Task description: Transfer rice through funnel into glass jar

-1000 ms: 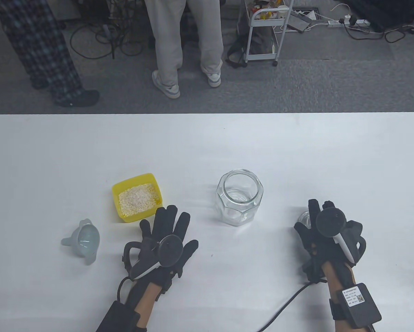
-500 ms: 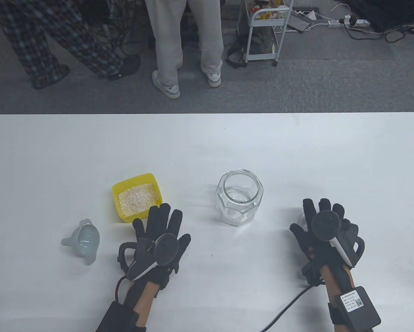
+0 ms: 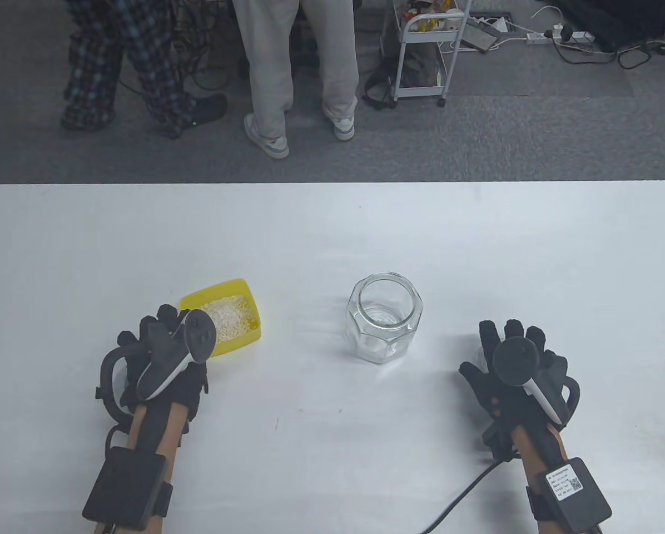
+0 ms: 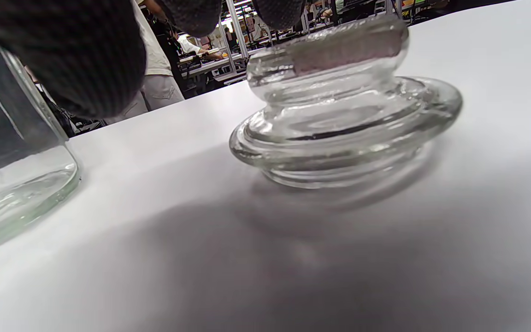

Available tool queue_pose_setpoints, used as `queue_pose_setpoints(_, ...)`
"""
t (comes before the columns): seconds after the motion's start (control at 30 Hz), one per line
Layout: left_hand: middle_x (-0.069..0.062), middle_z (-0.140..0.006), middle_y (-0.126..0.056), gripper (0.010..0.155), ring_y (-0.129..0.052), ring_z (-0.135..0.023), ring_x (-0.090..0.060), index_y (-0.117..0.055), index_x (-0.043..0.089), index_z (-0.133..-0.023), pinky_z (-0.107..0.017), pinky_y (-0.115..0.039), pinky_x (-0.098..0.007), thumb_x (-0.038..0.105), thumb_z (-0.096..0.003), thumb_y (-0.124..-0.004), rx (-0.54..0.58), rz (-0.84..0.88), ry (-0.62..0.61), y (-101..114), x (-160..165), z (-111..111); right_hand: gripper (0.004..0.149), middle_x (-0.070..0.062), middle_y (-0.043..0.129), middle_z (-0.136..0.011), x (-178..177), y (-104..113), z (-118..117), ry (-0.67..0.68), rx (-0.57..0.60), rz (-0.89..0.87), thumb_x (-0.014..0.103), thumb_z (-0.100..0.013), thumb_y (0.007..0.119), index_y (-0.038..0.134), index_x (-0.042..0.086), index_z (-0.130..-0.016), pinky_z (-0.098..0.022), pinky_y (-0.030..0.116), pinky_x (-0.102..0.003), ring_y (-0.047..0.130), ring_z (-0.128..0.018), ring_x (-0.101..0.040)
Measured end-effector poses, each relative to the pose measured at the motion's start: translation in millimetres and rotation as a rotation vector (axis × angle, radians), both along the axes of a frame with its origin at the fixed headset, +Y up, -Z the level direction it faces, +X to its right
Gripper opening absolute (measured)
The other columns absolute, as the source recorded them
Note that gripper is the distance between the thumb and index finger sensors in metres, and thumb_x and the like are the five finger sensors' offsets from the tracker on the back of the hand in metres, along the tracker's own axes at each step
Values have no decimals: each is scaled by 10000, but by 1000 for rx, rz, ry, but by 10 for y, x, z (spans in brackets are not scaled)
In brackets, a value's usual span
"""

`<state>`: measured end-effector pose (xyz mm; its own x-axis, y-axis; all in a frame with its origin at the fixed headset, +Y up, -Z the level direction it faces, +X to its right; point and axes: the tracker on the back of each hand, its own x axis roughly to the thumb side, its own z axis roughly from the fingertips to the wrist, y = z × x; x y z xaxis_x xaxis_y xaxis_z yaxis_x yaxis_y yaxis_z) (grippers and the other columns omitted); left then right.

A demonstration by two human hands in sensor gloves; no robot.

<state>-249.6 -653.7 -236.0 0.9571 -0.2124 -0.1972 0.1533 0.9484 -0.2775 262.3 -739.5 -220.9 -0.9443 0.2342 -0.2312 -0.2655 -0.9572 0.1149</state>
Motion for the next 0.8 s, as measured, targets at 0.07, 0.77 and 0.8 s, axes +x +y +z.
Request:
queue_pose_setpoints(0.07, -108, -1248, -597, 587, -682, -1130, -427, -661, 309, -1124, -767, -572, -710, 411, -578, -849, -82, -57, 25, -63, -80, -50, 830, -111, 322, -1169, -7, -3, -3, 3, -3, 3, 706, -364, 783, 414, 392, -1038, -707, 338, -706, 244, -1064, -474)
queue_pose_setpoints(0.77, -42, -1051, -858, 520, -995, -733, -223, -790, 351, -1024, -593, -844, -491, 321, -531, -953, -253, -491, 38, -546, -185, -169, 809, -115, 342, -1166, 59, -83, -71, -20, -60, -32, 673, -374, 793, 432, 379, -1036, -710, 339, -710, 257, -1067, -472)
queue_pose_setpoints(0.8, -37, -1027, -877, 504, -1004, -710, -213, -810, 347, -1007, -581, -852, -483, 322, -525, -957, -244, -492, 32, -541, -185, -174, 812, -115, 342, -1166, 59, -82, -72, -20, -60, -33, 672, -374, 793, 430, 377, -1037, -712, 339, -708, 257, -1067, -472)
